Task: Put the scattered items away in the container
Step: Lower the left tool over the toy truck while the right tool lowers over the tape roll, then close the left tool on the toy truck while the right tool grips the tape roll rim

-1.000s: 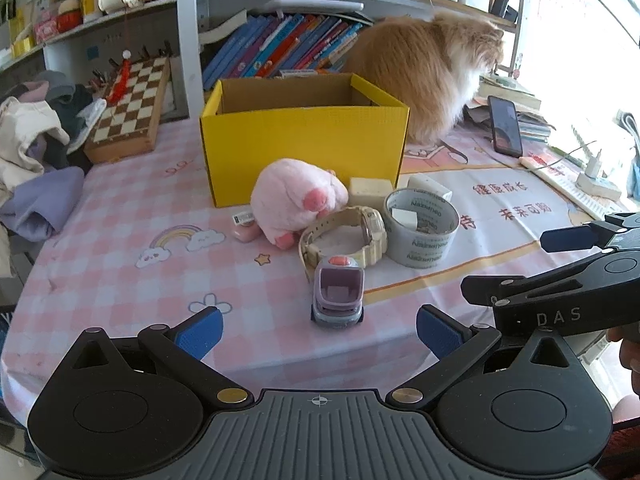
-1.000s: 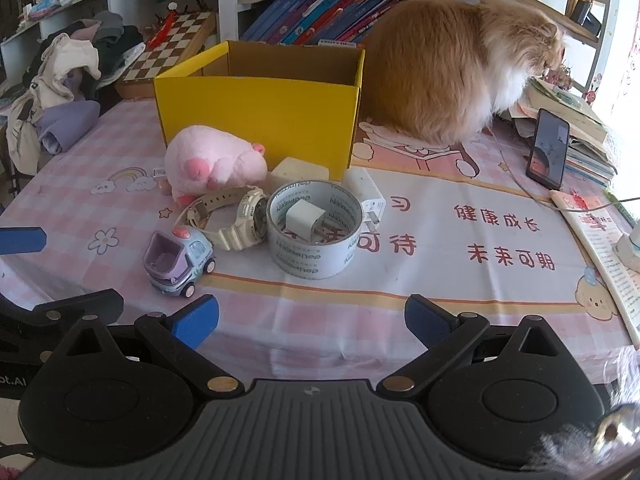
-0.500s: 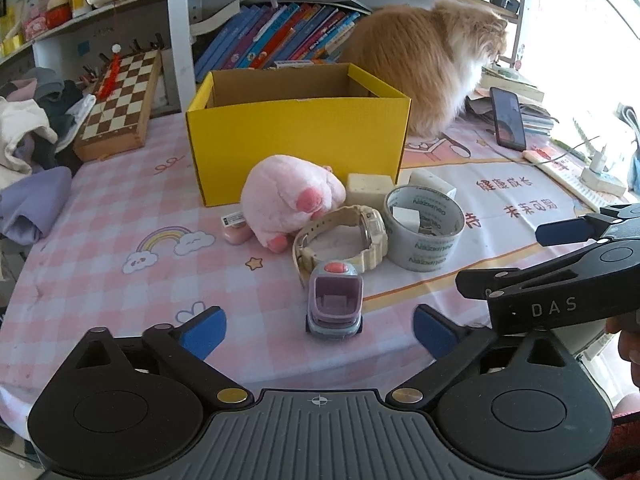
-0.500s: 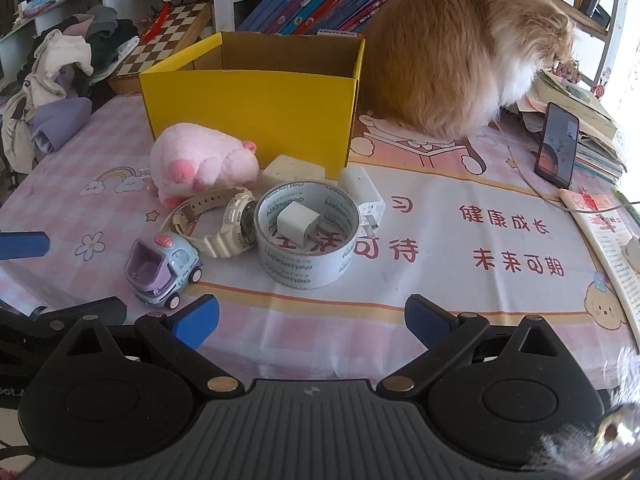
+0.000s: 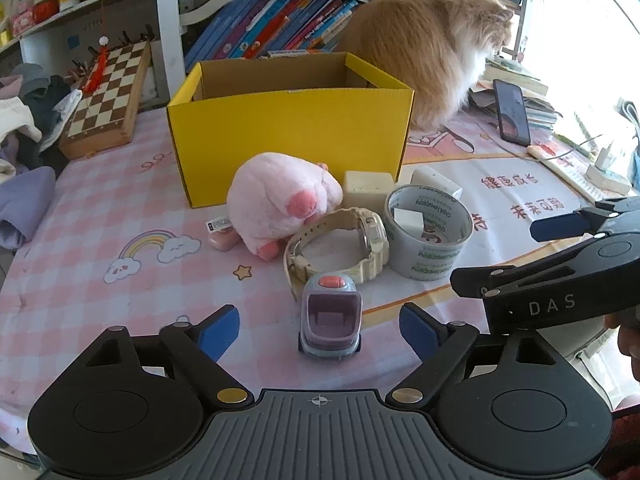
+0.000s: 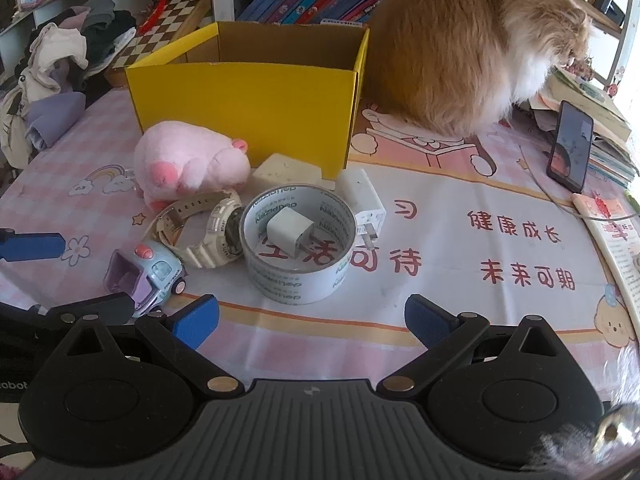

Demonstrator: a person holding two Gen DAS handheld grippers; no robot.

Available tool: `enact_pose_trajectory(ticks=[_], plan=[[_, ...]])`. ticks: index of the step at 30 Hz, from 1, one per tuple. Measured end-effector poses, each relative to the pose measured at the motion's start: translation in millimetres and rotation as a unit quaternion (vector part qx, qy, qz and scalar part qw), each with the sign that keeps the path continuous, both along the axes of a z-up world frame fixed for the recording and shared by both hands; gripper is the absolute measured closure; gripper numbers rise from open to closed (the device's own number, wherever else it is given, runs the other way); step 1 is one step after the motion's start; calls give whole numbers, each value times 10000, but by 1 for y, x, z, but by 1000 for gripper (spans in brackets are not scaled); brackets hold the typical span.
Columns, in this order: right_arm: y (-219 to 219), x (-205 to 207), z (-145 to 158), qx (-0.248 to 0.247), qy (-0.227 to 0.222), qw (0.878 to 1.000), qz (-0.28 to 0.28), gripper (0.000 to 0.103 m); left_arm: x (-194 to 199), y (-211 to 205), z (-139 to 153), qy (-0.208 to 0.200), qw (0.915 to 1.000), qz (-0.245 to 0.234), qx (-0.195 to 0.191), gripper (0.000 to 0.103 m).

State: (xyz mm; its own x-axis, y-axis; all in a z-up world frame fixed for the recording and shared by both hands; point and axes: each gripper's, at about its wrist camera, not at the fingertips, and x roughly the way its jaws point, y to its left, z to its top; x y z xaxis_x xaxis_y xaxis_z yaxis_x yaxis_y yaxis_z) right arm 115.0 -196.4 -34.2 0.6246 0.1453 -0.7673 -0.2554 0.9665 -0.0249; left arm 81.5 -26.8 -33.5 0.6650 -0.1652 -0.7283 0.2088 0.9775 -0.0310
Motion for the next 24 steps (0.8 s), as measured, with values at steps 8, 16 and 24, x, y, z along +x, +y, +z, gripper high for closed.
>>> enact_pose_trajectory(ticks=[8,16,24], plan=[[3,15,-6,-46,122,9998,158,16,11,-3,-7,163,9999,16,20,33],[5,33,-13,-42,291,9991,292,23,22,-3,-18,390,9992,86,-40,36],[5,46,-19,-47,395,9984,403,26,32,-6,-26,554,9984,72,-72,50]])
